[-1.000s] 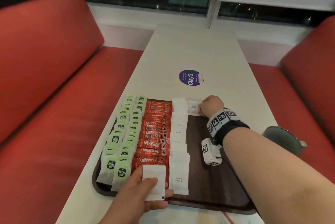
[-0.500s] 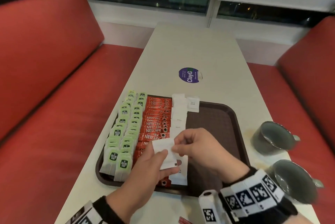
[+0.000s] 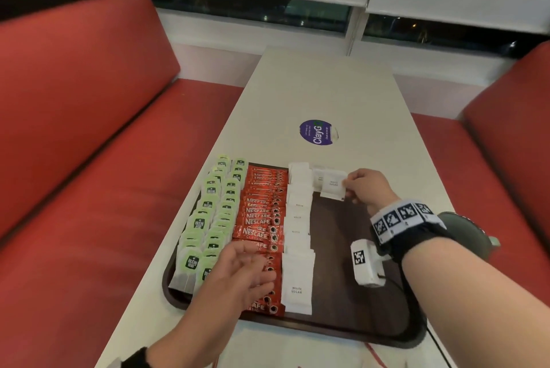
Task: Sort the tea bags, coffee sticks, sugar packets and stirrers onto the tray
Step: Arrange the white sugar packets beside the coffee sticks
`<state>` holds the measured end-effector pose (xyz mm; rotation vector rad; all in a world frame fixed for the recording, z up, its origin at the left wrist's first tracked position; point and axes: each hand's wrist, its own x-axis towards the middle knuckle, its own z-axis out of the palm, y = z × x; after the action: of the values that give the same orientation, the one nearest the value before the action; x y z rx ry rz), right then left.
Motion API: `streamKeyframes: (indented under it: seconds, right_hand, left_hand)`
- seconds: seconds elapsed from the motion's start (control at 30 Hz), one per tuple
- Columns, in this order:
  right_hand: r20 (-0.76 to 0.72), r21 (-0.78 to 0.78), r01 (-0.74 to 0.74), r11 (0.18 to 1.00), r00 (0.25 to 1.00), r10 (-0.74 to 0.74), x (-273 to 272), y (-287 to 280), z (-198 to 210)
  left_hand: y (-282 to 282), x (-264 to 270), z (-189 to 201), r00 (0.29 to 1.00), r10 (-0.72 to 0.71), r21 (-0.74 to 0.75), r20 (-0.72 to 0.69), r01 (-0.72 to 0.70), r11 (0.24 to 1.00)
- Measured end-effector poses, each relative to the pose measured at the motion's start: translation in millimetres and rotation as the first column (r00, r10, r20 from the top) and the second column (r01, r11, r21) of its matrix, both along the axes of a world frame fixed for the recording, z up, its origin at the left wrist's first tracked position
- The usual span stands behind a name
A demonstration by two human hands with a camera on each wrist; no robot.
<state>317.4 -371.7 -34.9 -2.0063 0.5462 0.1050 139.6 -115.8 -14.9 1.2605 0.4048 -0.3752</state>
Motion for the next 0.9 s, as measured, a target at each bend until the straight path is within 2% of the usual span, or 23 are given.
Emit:
streamKeyframes:
  seconds: [0.13,0.27,0.53,0.67,0.77,0.9]
  right_hand:
    - [-0.091,-0.016,0.011,1.0,0.996,-0.013,23,4,-18]
    - [-0.109,-0.004,0.026,1.0,0.994,-0.026,36,12,-26]
    - [-0.121,-0.143,-0.095,0.985,0.99,0.078,33,11,-16]
    - [0.082,-0.138,-0.044,0.99,0.995,0.055,-13,12,16]
    - [0.219,-0.091,-0.131,0.987,0.964,0.148,-81,4,43]
    - [0.2,-0.105,-0.225,0.969,0.95,0.242,-191,-12,63]
  left_hand:
    - [7,-4,-5,0.999,0.019,-0.011,-0.043,-0.02,1.0]
    - [12,-9,-7,0.997,0.031,-0.004,-0.07,-0.032,0.999]
    - [24,-22,3,0.996,0.076,-0.012,-0.053,-0.076,0.997]
    - [35,-34,13,0.994,0.106,-0.024,-0.012,-0.107,0.994]
    - [43,-40,19,0.994,0.104,-0.007,0.043,-0.104,0.995]
    - [43,-51,23,0.994,0.054,-0.001,0.094,-0.054,0.999]
